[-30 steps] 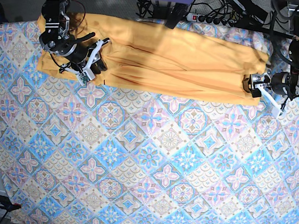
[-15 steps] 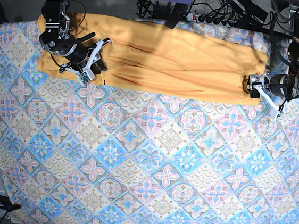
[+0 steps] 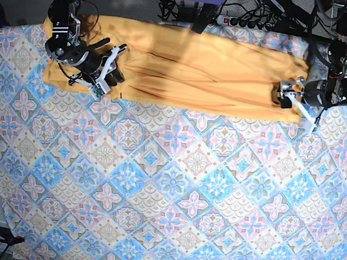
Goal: Fold the T-shirt properly
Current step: 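Regrasp the strip's other end with the left gripper, sliding it inward, then lift the strip end with the left gripper and fold it toward the right gripper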
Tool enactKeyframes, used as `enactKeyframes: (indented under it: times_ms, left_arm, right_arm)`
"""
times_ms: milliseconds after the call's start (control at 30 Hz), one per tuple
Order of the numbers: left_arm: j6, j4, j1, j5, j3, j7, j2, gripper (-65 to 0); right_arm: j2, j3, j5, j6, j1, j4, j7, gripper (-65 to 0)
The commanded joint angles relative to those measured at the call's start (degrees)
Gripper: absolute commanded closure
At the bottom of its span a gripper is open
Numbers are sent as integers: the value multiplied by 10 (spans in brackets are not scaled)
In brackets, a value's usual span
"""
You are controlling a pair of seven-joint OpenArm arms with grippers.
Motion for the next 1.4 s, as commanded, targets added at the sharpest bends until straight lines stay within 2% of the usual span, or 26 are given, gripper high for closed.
enactKeyframes:
  times_ms: [0,200,267,333,433,533,967,1033,1233,1367]
  left_arm:
    - [-3,2,2,-13,4,18,1,-506]
    - [-3,2,2,-12,4,18,8,-499]
    - [-3,2,2,-11,4,18,10,-450]
    - [-3,2,2,-12,4,18,10,-356]
    - [-2,2,1,-12,2,17,10,-133]
    - [-2,2,0,-13,-5,13,10,0]
    - [-3,3,8,-13,-179,17,8,0]
    - [-4,4,15,-14,-199,17,8,0]
    - [-4,88,41,-16,-202,17,11,0]
    - [-4,175,66,-43,-199,18,44,0]
  right_arm:
    - [2,-1,-18,1,-2,-1,-23,-125]
    - [2,-1,-18,1,-1,-1,-23,-125]
    - [2,-1,-18,1,-1,-1,-23,-125]
    - [2,-1,-18,1,-1,-1,-23,-125]
    - [2,-1,-18,1,-1,-1,-23,-125]
    - [2,-1,-18,1,-1,-1,-23,-125]
    - [2,-3,-18,1,-5,3,-23,-125]
    - [2,-19,-17,1,-5,12,-23,-125]
    - [2,-68,-16,1,-2,36,-23,-125]
    - [-11,-73,-16,1,10,35,-23,-125]
